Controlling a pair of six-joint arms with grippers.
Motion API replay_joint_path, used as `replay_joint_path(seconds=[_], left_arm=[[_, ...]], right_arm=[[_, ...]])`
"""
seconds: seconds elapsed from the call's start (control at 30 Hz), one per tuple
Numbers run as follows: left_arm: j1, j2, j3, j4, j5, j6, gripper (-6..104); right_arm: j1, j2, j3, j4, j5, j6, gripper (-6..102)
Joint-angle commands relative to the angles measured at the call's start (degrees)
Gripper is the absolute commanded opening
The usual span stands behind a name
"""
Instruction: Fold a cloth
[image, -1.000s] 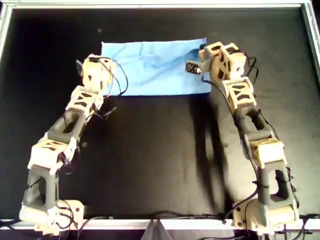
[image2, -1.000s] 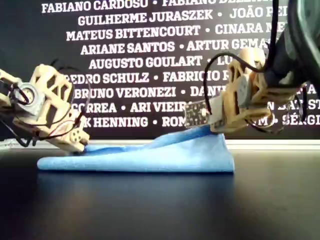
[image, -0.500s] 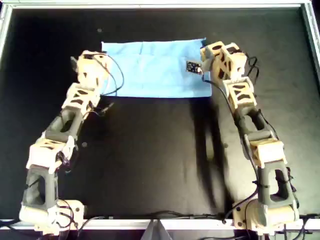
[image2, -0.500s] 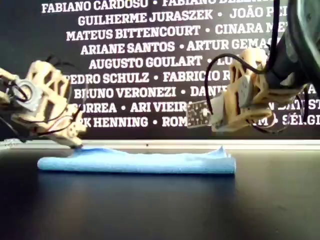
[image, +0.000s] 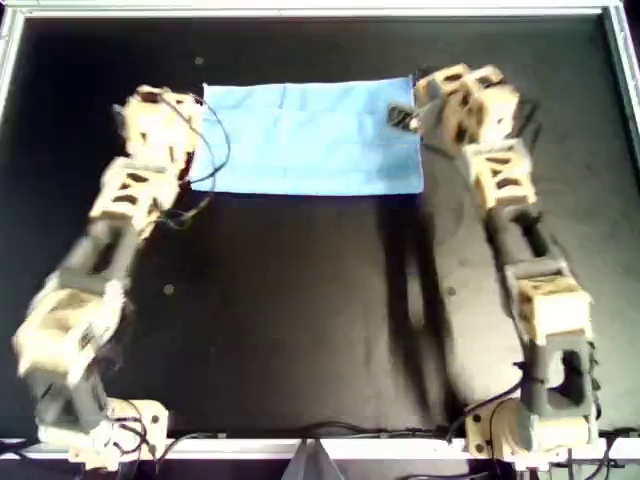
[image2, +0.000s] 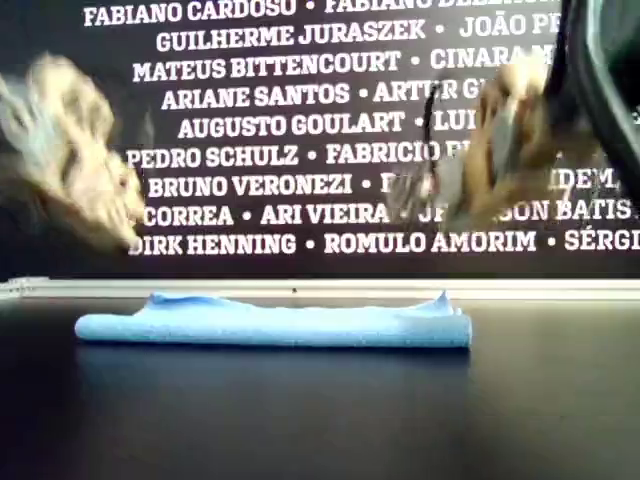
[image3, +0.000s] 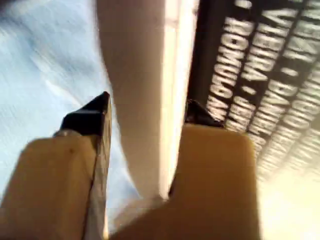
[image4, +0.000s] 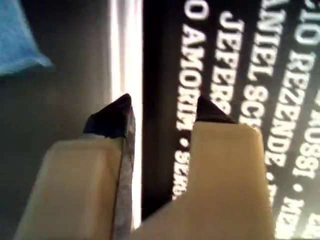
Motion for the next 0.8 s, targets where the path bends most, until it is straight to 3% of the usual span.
replay_joint_path(seconds=[0.0,0.3,0.6,0.77], left_arm=[[0.8,30.8,15.6,3.1,-0.3,-0.3,52],[0.5,81.6,55.1,8.4,-0.2,-0.4,52],[0.5,104.4,82.2,8.3,0.7,0.5,52],[1.2,109.7,89.5,8.0,-0.1,0.3,52]], right_arm=[[-0.5,25.8,12.0,10.5,-0.4,-0.18,51],[-0.5,81.7,69.3,14.3,-0.4,-0.35,51],[-1.3,110.3,100.8,14.1,0.6,-0.26,51],[-7.9,118.1,111.1,9.1,0.6,-0.26,54]])
